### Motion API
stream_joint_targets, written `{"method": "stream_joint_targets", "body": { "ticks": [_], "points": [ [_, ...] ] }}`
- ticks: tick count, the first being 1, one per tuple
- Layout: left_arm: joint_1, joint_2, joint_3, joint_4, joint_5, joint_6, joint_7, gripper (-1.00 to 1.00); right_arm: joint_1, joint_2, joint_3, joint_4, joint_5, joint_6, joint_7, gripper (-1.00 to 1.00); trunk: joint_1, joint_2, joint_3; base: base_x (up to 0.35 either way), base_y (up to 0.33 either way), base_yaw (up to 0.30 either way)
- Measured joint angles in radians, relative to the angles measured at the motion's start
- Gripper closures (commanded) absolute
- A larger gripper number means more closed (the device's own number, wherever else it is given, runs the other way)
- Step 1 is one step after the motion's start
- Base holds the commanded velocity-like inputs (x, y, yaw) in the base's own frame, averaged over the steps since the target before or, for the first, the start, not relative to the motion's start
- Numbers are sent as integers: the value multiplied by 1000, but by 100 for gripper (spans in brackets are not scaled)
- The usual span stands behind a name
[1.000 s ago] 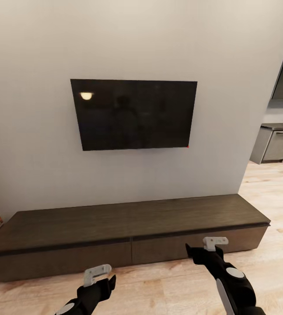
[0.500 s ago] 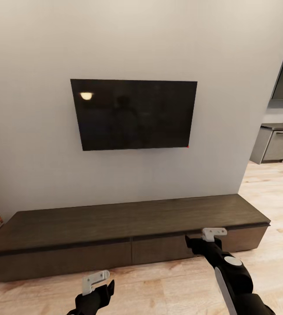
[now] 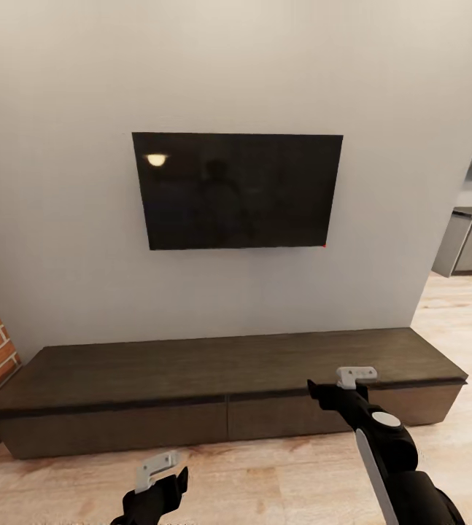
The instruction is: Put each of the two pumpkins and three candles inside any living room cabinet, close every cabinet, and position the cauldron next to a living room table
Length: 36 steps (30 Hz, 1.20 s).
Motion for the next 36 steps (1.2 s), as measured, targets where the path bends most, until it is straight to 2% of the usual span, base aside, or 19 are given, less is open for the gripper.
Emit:
{"method": "stream_joint_targets", "body": {
  "ticks": [24,36],
  "points": [
    [0,0,-1,0,0,0,2,-100,3,1,3,0,0,-1,0,-100,0,0,0,0,3,261],
    [0,0,1,0,1,0,2,-100,5,1,4,0,0,-1,0,-100,0,0,0,0,220,224]
  ]
}}
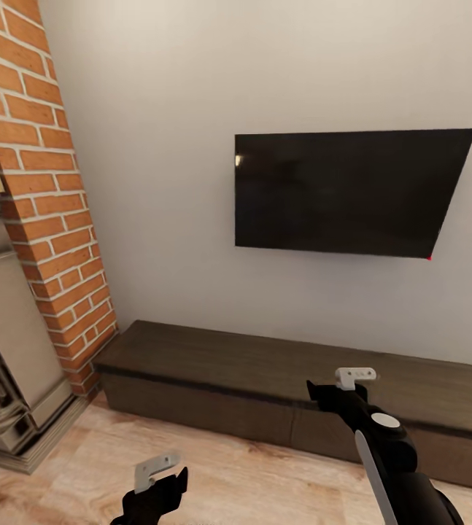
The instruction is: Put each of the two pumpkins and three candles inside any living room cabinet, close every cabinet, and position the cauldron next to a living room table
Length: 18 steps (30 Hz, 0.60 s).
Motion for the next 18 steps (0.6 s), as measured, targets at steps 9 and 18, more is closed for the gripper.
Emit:
{"method": "stream_joint_targets", "body": {
  "ticks": [9,18],
  "points": [
    [0,0,0,0,0,0,0,-100,0,0,1,0,0,2,0,-100,0,0,0,0,287,287],
    [0,0,-1,1,0,0,-1,-100,0,0,3,0,3,1,0,-100,0,0,0,56,291,293]
  ]
}}
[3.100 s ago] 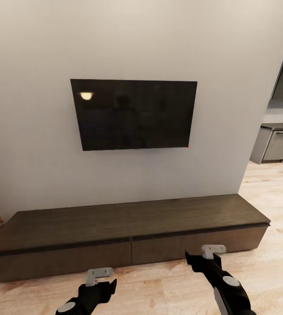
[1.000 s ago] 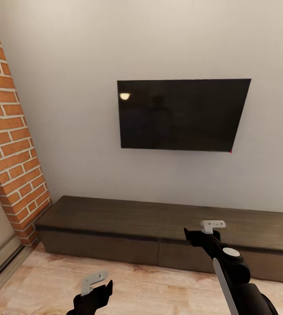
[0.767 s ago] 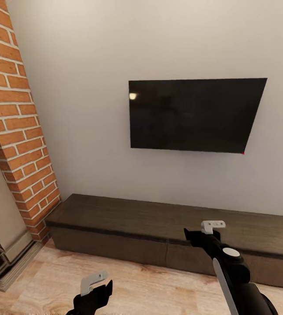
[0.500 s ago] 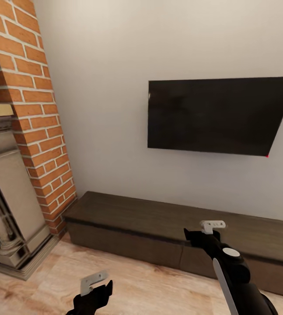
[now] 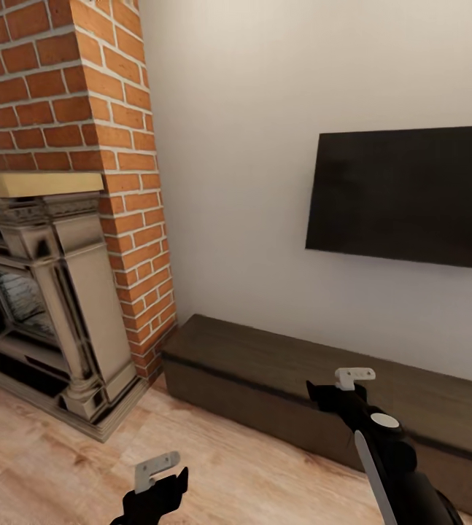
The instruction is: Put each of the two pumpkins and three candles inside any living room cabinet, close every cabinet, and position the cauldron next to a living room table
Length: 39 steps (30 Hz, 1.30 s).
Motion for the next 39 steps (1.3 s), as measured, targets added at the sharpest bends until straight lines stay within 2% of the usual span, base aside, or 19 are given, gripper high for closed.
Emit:
{"method": "stream_joint_targets", "body": {
  "ticks": [7,22,32,35,36,37,38,39],
  "points": [
    [0,0,0,2,0,-1,0,-100,0,0,0,0,0,-1,0,-100,0,0,0,139,285,231],
    [0,0,-1,5,1,-2,-3,-100,0,1,0,0,1,-1,0,-100,0,0,0,213,239,17],
    [0,0,-6,15,1,-11,-7,-100,2,4,-3,-1,4,-1,0,-100,0,0,0,91,80,-194],
    [0,0,-16,17,-11,-7,2,-100,-1,9,-6,-1,4,5,-1,-100,0,0,0,7,6,-289],
    [-4,1,-37,20,-22,-5,24,-100,-5,11,-9,-1,4,16,-2,-100,0,0,0,0,0,-274],
    [-15,4,-53,57,-24,5,53,-100,-13,17,-26,-1,-5,46,-2,-100,0,0,0,0,0,-282],
    [-17,9,-52,67,-23,7,56,-100,-26,22,-64,-1,-20,76,-1,-100,0,0,0,0,0,-282],
    [-17,9,-52,67,-23,7,56,-100,-27,22,-65,-1,-22,77,-1,-100,0,0,0,0,0,-284]
  ]
}}
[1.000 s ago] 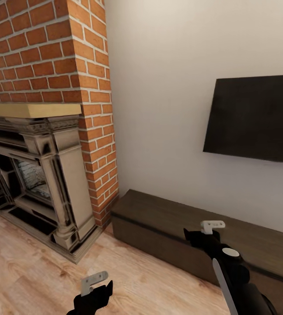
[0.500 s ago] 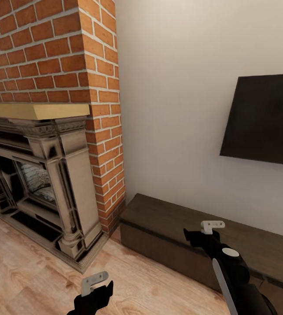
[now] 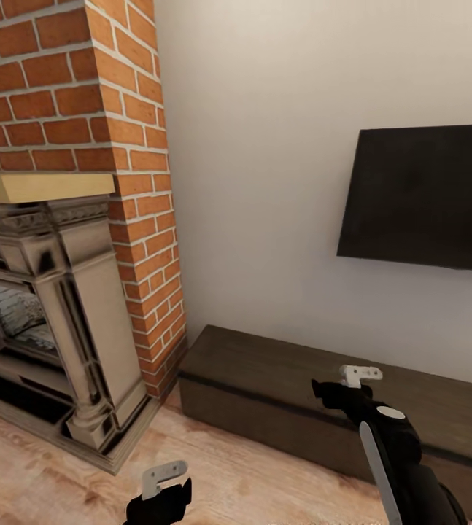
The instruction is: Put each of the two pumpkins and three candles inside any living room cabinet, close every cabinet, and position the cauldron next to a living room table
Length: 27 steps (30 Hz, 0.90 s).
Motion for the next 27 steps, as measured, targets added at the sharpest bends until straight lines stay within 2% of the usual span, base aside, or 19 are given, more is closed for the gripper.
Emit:
{"method": "stream_joint_targets", "body": {
  "ticks": [2,4,5,7,8,11,16,17,20,27],
  "points": [
    [0,6,0,1,10,2,2,-100,-18,13,-30,0,-25,31,0,-100,0,0,0,0,0,-286],
    [3,11,1,1,35,3,4,-100,-59,33,-78,0,-66,74,0,-100,0,0,0,0,0,-288],
    [6,19,1,8,71,0,6,-100,-103,50,-150,0,-118,125,-1,-100,0,0,0,0,0,-287],
    [6,32,1,21,107,-5,5,-100,-139,61,-222,0,-164,170,-1,-100,0,0,0,0,0,-284],
    [7,48,0,32,139,-10,3,-100,-160,68,-274,0,-197,201,0,-100,0,0,0,0,0,-281],
    [7,74,0,48,189,-40,1,-100,-183,77,-340,0,-252,238,0,-100,0,0,0,0,0,-284],
    [8,94,1,55,210,-75,2,-100,-185,81,-364,0,-276,252,1,-100,0,0,0,16,31,-290],
    [8,101,1,56,219,-84,-1,-100,-190,81,-390,0,-299,257,1,-100,0,0,0,96,177,-293],
    [8,103,1,57,220,-86,-2,-100,-190,80,-398,0,-334,258,1,-100,0,0,0,129,221,-293],
    [8,104,1,57,219,-86,0,-100,-190,80,-400,0,-347,258,1,-100,0,0,0,150,248,-293]
  ]
}}
